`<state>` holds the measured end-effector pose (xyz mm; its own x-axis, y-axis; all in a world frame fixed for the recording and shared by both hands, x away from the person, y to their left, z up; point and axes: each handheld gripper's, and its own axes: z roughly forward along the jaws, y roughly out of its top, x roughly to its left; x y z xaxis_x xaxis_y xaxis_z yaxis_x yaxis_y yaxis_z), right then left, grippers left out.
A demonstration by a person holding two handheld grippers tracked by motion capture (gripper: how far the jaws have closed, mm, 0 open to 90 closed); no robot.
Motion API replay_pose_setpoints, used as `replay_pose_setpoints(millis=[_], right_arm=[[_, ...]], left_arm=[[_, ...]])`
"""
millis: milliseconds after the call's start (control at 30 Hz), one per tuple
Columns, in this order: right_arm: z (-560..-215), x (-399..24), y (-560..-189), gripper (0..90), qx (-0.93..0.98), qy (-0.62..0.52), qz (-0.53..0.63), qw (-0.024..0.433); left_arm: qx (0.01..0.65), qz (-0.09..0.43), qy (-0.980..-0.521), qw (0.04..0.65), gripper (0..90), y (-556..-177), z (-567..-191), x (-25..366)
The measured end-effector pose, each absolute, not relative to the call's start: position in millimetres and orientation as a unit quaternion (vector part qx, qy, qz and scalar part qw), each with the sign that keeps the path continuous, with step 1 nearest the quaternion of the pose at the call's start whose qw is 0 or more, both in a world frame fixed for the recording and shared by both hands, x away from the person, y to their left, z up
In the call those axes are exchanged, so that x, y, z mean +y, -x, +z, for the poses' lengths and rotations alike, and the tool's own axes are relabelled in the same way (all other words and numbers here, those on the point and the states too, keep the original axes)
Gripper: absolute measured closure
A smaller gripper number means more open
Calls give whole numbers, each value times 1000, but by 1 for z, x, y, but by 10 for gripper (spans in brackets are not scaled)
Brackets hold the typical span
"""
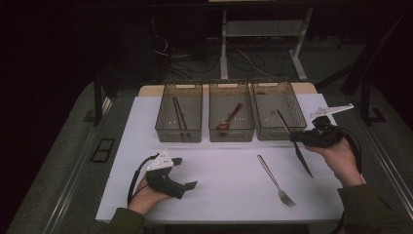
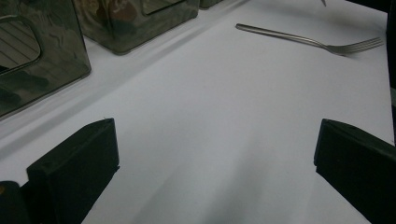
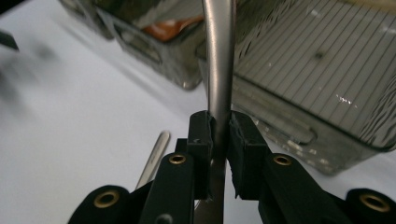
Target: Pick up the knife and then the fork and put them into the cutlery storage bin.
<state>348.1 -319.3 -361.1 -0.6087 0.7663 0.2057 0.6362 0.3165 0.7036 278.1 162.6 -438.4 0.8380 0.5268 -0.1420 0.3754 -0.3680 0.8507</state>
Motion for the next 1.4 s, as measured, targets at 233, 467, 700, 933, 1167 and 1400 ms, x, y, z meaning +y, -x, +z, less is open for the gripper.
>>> replay_pose_setpoints(millis=[233,467,700,933,1167,1400], right_arm=[[-358,-324,-357,786,789,-443,412,108],[-341,-326,-364,786,777,-441,432,125],[-327,-324,-380,786,764,-438,451,141],[-315,-321,-402,786,755,-445,454,161],[-300,-318,-427,786,746,-450,456,183],[-293,-313,-453,786,742,-450,456,199]], left_arm=[[274,77,-822,493,0,-278,-438,164],[274,77,-821,494,0,-278,-438,164],[276,76,-821,494,0,-278,-438,164],[275,76,-820,496,0,-278,-438,164],[275,75,-820,496,0,-278,-438,165],[273,76,-821,495,0,-278,-438,164]])
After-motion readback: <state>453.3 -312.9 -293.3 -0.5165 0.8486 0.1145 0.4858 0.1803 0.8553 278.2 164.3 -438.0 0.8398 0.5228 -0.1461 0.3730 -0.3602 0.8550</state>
